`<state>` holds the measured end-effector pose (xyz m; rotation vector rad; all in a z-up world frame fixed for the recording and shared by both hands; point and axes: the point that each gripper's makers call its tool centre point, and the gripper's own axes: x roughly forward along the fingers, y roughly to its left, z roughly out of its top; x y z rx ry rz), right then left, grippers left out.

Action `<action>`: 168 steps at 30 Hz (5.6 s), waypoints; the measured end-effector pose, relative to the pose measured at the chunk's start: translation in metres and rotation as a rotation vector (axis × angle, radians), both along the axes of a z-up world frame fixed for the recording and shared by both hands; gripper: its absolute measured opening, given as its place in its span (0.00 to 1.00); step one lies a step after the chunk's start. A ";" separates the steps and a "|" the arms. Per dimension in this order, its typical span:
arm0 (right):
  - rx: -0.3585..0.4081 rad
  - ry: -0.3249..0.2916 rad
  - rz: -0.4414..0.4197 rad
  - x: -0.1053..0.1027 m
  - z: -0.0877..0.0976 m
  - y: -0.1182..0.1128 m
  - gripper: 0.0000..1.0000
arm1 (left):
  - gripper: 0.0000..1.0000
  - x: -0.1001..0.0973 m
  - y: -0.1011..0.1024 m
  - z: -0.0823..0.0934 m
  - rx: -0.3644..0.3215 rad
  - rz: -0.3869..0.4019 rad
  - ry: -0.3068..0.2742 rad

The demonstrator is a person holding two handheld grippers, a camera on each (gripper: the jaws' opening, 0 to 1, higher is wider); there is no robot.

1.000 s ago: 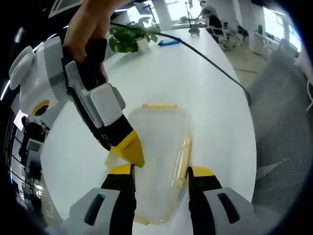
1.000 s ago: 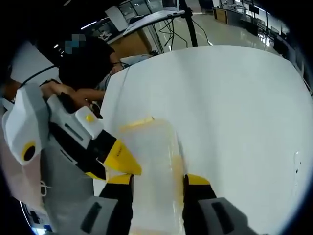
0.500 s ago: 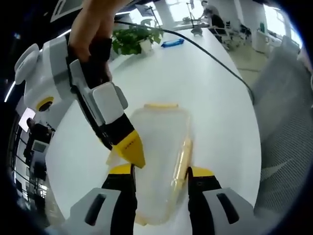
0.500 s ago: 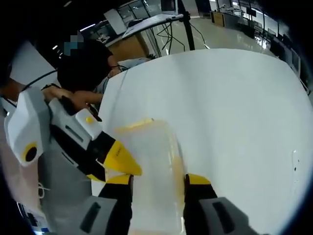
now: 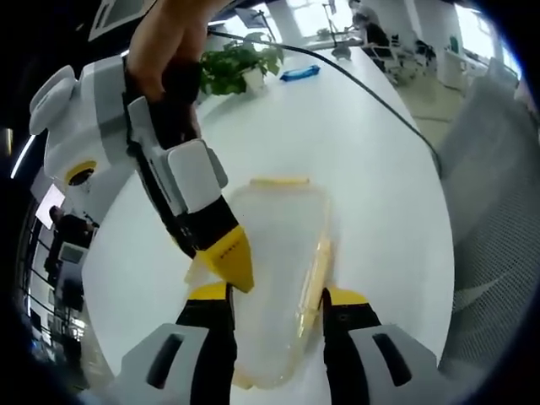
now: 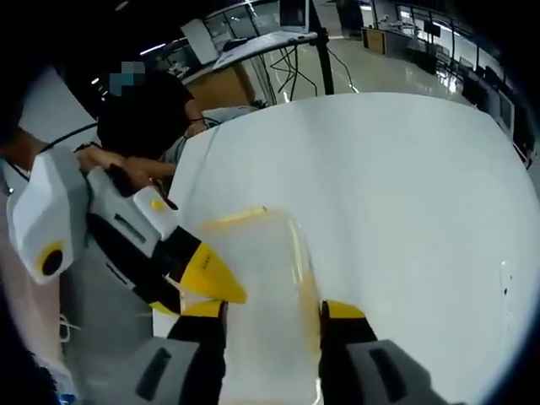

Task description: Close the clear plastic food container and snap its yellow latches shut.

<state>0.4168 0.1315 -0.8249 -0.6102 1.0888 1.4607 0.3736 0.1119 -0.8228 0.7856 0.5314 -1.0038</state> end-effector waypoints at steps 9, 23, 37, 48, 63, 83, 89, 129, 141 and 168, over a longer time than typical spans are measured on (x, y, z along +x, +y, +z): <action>0.014 -0.011 -0.091 -0.002 -0.001 0.004 0.53 | 0.39 -0.003 0.001 0.004 -0.031 -0.015 0.012; 0.113 -0.173 -0.153 0.014 0.022 -0.003 0.77 | 0.43 -0.004 0.004 0.021 -0.113 0.014 0.043; 0.223 -0.190 -0.207 -0.018 0.030 -0.022 0.87 | 0.70 0.009 0.030 0.024 -0.202 0.162 0.129; 0.235 -0.246 -0.282 -0.025 0.015 -0.037 0.90 | 0.78 0.019 0.039 0.013 -0.246 0.242 0.193; 0.187 -0.312 -0.287 -0.016 -0.001 -0.051 0.81 | 0.74 0.027 0.033 0.003 -0.221 0.228 0.202; 0.203 -0.319 -0.316 0.049 0.000 -0.072 0.80 | 0.74 0.093 0.014 0.002 -0.215 0.203 0.175; 0.209 -0.329 -0.319 0.069 -0.001 -0.076 0.81 | 0.74 0.113 0.008 0.002 -0.210 0.199 0.161; 0.367 -0.390 -0.626 0.012 0.054 -0.110 0.90 | 0.80 0.041 0.038 0.057 -0.333 0.248 0.106; 0.414 -0.365 -0.732 -0.037 0.056 -0.119 0.94 | 0.79 0.001 0.060 0.076 -0.437 0.354 0.078; 0.511 -0.279 -0.991 -0.135 0.050 -0.135 0.93 | 0.77 -0.068 0.097 0.069 -0.529 0.524 0.107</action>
